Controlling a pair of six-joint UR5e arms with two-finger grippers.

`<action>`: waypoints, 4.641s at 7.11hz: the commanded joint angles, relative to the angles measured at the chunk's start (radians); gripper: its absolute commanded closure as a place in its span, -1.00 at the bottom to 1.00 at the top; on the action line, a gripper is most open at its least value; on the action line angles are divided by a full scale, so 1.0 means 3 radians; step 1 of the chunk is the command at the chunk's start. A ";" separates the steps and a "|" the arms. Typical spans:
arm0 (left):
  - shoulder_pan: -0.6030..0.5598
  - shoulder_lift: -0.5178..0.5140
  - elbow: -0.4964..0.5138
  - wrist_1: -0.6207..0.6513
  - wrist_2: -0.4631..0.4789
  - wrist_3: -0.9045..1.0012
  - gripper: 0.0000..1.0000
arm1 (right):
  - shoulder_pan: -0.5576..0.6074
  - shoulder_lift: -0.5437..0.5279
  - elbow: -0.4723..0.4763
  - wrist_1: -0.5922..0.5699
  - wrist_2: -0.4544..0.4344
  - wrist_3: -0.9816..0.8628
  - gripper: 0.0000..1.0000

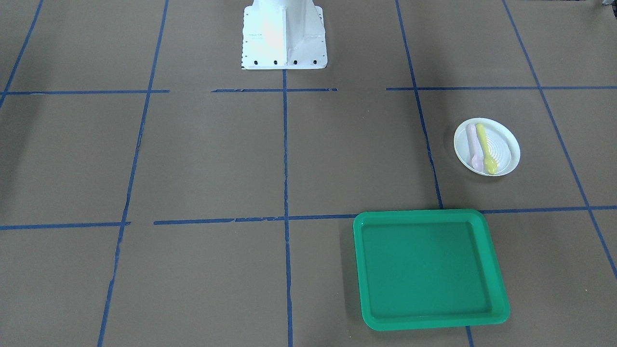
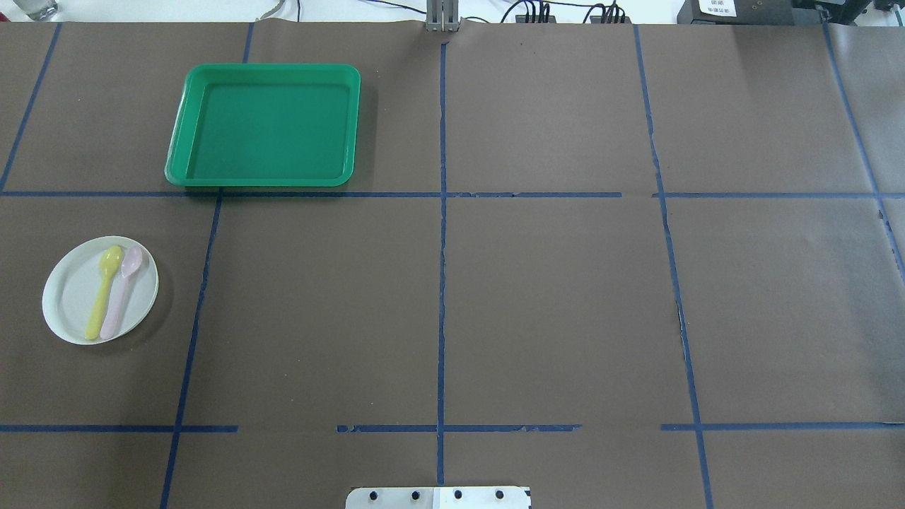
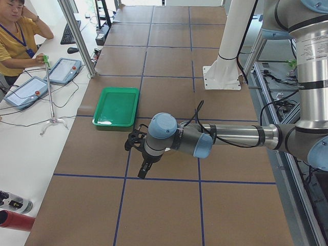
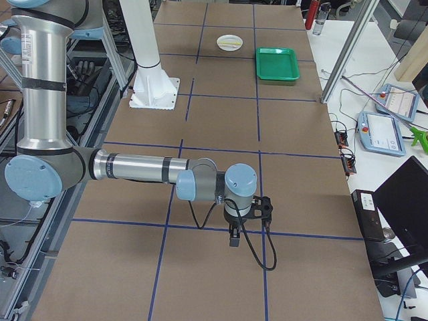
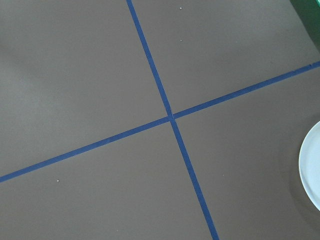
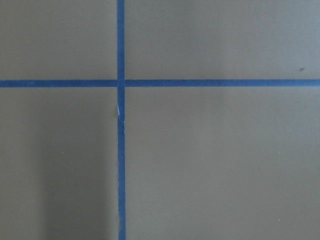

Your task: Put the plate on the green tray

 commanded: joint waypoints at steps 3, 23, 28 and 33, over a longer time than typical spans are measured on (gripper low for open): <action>0.0000 0.0002 0.0026 -0.0020 -0.0205 -0.0010 -1.00 | 0.0000 0.0000 0.0001 0.0000 0.0000 0.0000 -1.00; 0.1963 -0.0464 0.1176 -0.1687 -0.0082 -0.3160 0.15 | 0.0000 0.0000 -0.0004 0.0000 0.0000 0.0000 -1.00; 0.1938 -0.0428 0.0886 -0.1667 -0.0158 -0.3206 1.00 | 0.0000 0.0000 -0.0004 0.0000 0.0000 0.0000 -1.00; 0.1570 -0.1838 0.1360 -0.1651 -0.0614 -0.4860 1.00 | 0.0000 0.0000 -0.0004 0.0000 0.0000 0.0000 -1.00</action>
